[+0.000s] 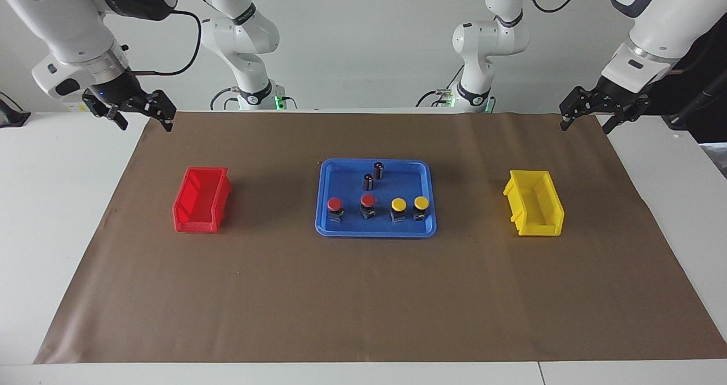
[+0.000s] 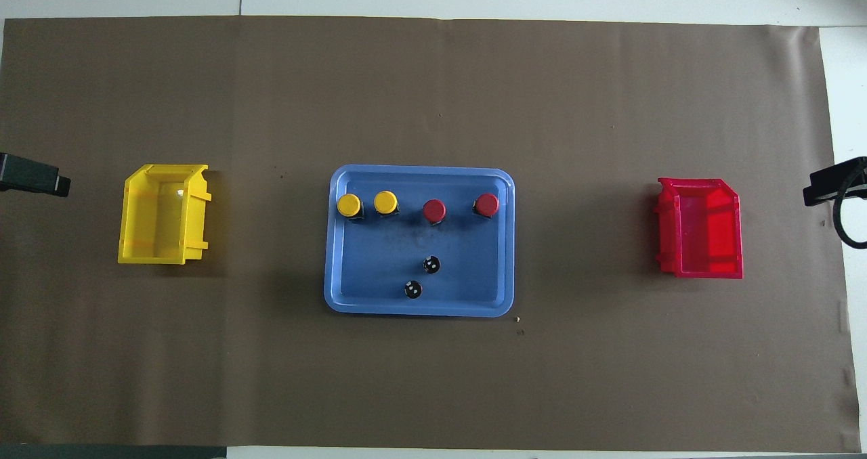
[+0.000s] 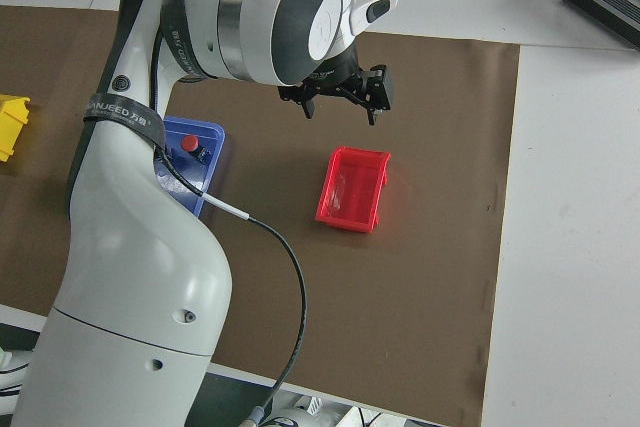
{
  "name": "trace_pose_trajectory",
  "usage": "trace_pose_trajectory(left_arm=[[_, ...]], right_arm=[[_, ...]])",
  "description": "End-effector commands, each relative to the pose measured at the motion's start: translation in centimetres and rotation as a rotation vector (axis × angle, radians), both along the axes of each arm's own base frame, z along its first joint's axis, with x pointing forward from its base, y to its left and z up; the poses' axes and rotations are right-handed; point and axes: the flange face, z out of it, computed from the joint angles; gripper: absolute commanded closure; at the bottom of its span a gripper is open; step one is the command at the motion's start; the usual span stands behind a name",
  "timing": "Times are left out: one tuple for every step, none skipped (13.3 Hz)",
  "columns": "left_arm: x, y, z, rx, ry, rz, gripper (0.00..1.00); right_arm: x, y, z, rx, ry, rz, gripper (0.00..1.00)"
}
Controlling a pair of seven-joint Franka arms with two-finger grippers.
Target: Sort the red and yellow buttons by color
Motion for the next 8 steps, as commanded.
trace_pose_trajectory(left_arm=[[-0.8,-0.2,0.1,0.010,0.006,-0.008,0.00],[-0.8,0.0,0.1,0.010,0.008,-0.005,0.00],[-0.8,0.7,0.1,0.010,0.008,0.007,0.00],[-0.7,1.2,0.1,0.009,0.006,0.018,0.00],[-0.7,1.3,0.1,0.009,0.006,0.020,0.00],[-0.7,1.3,0.1,0.009,0.006,0.020,0.00],[-0.7,1.2,0.1,0.009,0.006,0.018,0.00],[-0.7,1.0,0.1,0.009,0.006,0.014,0.00]], right_arm=[[-0.1,0.1,0.3,0.006,0.009,0.018,0.00],[-0.1,0.1,0.3,0.006,0.009,0.018,0.00],[-0.1,0.1,0.3,0.006,0.009,0.018,0.00],[-0.2,0.1,0.2,0.006,0.011,0.020,0.00],[-0.2,0.1,0.1,0.007,0.014,0.021,0.00],[-0.3,0.1,0.2,0.006,0.011,0.021,0.00],[-0.2,0.2,0.2,0.004,0.009,0.020,0.00],[-0.2,0.7,0.2,0.004,0.009,0.026,0.00]])
